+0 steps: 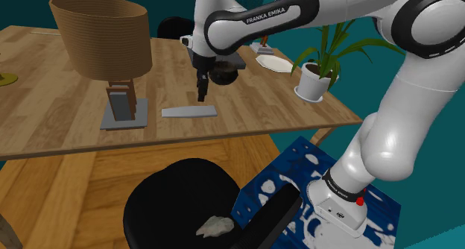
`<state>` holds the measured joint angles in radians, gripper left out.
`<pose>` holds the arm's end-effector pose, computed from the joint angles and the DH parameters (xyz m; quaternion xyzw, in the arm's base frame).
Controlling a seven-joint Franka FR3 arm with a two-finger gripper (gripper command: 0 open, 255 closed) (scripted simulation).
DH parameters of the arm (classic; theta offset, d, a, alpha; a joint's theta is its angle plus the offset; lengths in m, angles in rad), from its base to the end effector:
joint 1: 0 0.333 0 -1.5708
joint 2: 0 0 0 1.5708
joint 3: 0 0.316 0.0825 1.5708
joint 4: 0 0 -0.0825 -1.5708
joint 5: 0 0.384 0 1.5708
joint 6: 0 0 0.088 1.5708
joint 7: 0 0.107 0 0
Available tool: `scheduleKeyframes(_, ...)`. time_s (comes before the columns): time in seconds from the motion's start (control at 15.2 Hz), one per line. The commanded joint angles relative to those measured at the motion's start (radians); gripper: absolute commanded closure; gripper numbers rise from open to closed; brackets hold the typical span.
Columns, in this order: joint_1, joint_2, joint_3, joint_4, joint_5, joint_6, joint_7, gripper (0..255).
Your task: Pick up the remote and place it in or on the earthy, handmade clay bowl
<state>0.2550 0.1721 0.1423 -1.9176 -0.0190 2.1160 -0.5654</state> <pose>0.5552 0.2287 0.4077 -0.8846 -0.4661 -0.0143 0.0027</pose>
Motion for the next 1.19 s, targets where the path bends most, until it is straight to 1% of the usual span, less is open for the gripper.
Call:
scheduleKeyframes(0.0, 0.018, 0.068, 0.012, 0.045, -0.025, 0.007, -0.019, 0)
scheduleKeyframes(0.13, 0.036, 0.131, 0.023, 0.085, -0.051, 0.014, -0.036, 0)
scheduleKeyframes(0.2, 0.038, 0.136, 0.024, 0.088, -0.053, 0.015, -0.038, 0)
scheduleKeyframes(0.66, 0.041, 0.184, 0.019, 0.049, -0.065, 0.101, -0.03, 0)
scheduleKeyframes(1.12, 0.041, 0.184, 0.019, 0.049, -0.065, 0.101, -0.03, 0)
